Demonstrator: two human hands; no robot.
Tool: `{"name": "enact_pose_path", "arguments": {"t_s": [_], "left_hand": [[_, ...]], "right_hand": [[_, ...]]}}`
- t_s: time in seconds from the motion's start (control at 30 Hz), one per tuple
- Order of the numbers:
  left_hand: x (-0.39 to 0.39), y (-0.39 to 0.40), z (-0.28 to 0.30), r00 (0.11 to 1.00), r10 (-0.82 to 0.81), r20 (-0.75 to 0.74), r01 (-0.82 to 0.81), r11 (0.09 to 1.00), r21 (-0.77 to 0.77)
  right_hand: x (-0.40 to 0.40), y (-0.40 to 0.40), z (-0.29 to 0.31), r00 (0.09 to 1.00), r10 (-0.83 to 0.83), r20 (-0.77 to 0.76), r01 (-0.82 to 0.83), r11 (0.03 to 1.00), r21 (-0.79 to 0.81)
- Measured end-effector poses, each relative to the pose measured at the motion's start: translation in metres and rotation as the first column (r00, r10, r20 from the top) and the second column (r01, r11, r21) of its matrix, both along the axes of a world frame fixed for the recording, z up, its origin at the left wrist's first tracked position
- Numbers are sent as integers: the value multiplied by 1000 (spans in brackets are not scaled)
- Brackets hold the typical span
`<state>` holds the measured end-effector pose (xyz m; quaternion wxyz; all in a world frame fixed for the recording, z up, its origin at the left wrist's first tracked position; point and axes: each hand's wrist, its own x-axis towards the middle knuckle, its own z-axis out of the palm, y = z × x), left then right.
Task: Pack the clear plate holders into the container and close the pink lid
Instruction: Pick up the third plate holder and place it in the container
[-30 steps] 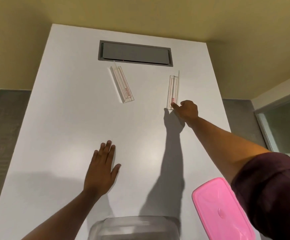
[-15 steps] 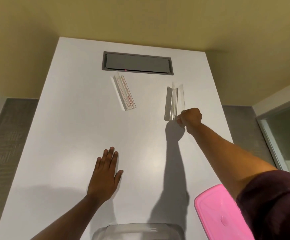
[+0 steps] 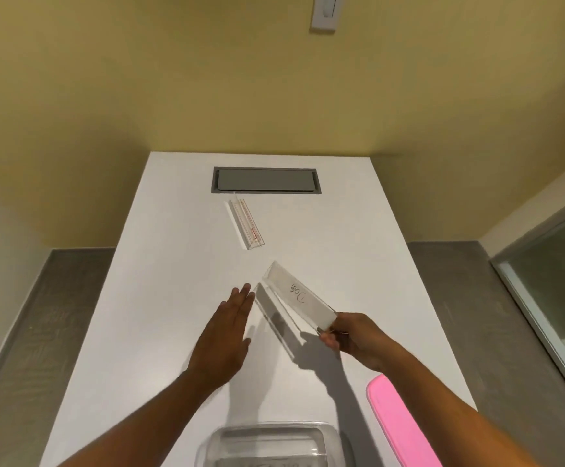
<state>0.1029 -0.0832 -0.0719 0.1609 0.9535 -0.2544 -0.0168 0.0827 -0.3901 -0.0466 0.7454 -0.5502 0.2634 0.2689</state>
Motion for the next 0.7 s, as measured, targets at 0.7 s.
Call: {"name": "enact_pose_path", "arguments": {"t_s": [0.7], "left_hand": [[-134, -6, 71, 994, -52, -94, 37, 987, -154]], "right_hand": [[-113, 50, 84, 873, 482, 73, -446, 851, -277]]}}
